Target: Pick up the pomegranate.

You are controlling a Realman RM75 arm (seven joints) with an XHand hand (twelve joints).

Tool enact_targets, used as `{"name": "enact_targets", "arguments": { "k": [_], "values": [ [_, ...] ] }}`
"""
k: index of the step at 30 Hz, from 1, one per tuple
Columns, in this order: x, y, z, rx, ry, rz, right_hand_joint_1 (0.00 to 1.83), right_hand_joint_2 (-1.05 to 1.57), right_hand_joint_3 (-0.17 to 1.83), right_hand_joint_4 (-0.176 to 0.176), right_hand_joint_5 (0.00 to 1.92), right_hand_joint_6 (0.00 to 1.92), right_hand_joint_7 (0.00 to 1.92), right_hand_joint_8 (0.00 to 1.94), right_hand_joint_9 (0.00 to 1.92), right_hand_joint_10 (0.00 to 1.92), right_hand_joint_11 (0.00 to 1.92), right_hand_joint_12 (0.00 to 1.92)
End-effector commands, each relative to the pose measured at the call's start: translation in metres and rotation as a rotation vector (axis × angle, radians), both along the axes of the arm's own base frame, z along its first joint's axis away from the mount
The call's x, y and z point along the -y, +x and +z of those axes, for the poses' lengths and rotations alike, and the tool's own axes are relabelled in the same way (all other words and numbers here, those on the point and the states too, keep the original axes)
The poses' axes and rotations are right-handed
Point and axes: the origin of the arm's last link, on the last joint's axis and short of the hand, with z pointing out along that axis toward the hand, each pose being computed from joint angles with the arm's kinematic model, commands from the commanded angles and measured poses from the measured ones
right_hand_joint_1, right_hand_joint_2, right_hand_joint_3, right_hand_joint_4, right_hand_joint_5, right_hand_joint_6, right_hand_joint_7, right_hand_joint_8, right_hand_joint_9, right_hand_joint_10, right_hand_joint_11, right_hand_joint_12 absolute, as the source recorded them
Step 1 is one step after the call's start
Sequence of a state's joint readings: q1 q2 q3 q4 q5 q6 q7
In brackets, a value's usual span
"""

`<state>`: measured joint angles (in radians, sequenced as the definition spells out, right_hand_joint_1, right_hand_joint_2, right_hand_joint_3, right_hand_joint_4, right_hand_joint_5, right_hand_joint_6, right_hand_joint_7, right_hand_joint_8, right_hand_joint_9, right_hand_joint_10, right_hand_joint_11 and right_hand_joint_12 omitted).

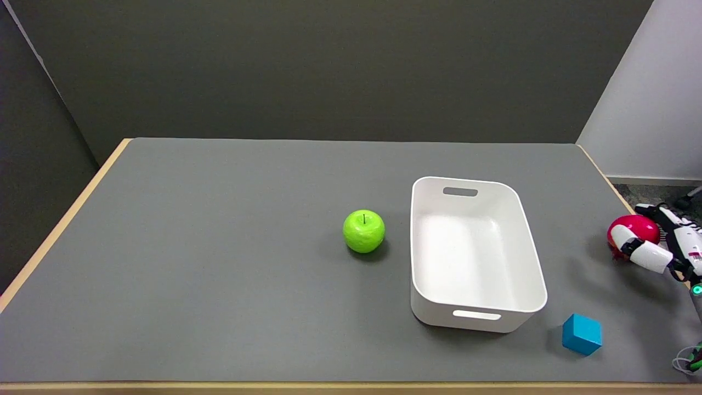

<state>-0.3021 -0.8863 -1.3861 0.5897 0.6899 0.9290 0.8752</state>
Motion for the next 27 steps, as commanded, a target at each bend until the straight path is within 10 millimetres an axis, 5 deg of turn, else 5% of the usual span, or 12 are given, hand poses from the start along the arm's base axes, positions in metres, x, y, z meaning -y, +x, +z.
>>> {"name": "enact_targets", "arguments": {
  "k": [1,10,21,25,27],
  "values": [
    [0.013,-0.004,-0.006,0.011,0.031,-0.010,0.30,0.54,0.93,0.041,0.24,0.52,0.27,0.43,0.06,0.66,0.00,1.01],
    [0.011,-0.004,-0.007,-0.003,0.031,-0.006,0.83,0.67,1.00,0.031,0.33,0.67,0.31,0.45,0.09,0.66,0.00,1.04],
    [0.017,0.003,-0.012,-0.041,0.059,0.036,0.89,0.88,0.90,0.041,0.42,0.97,0.45,0.48,0.13,0.66,0.00,1.04],
    [0.029,0.031,-0.021,-0.113,0.123,0.175,0.85,0.91,0.88,0.039,0.45,1.02,0.47,0.52,0.14,0.67,0.00,1.04],
    [0.038,0.052,-0.029,-0.166,0.175,0.261,0.84,1.11,0.50,0.043,0.51,1.42,0.47,0.58,0.13,0.69,0.00,1.07]
  ]
}}
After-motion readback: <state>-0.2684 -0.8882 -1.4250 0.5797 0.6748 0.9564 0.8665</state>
